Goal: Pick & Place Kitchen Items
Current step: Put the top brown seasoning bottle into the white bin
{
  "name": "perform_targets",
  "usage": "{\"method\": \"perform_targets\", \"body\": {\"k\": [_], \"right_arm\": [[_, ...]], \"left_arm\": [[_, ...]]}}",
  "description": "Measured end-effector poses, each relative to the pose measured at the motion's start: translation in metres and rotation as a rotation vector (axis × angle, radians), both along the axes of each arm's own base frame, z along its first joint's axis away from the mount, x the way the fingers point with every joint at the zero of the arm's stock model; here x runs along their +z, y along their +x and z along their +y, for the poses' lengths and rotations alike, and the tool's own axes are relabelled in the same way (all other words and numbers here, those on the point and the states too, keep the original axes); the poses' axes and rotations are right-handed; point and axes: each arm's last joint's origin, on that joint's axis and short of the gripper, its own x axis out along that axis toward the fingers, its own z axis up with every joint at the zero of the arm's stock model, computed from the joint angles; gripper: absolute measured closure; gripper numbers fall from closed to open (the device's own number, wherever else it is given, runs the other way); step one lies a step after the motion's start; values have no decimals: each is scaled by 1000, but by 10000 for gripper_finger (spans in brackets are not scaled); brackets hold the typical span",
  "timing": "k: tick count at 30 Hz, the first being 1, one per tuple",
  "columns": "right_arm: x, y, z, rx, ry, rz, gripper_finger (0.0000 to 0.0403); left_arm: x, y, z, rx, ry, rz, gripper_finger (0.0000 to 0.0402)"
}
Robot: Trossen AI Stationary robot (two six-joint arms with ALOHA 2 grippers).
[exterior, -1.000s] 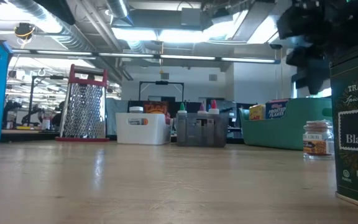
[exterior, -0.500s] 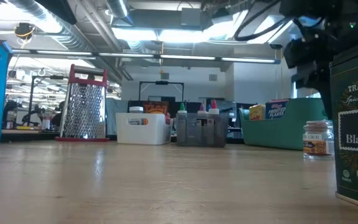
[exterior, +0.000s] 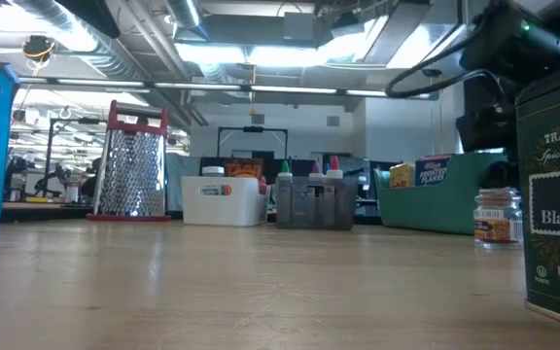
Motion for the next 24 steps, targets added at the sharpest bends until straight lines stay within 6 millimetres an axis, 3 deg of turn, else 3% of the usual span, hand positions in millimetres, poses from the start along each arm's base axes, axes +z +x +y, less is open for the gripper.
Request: {"method": "perform_targets", "body": {"k": [13,24], "right_arm": [[-4,7,-2,17,-95,-147,135],[-4,6,-2,7,-98,-133,135]], "left_arm": [[0,0,0,7,15,-12,263],[0,0,0,5,13,-10,263]]}}
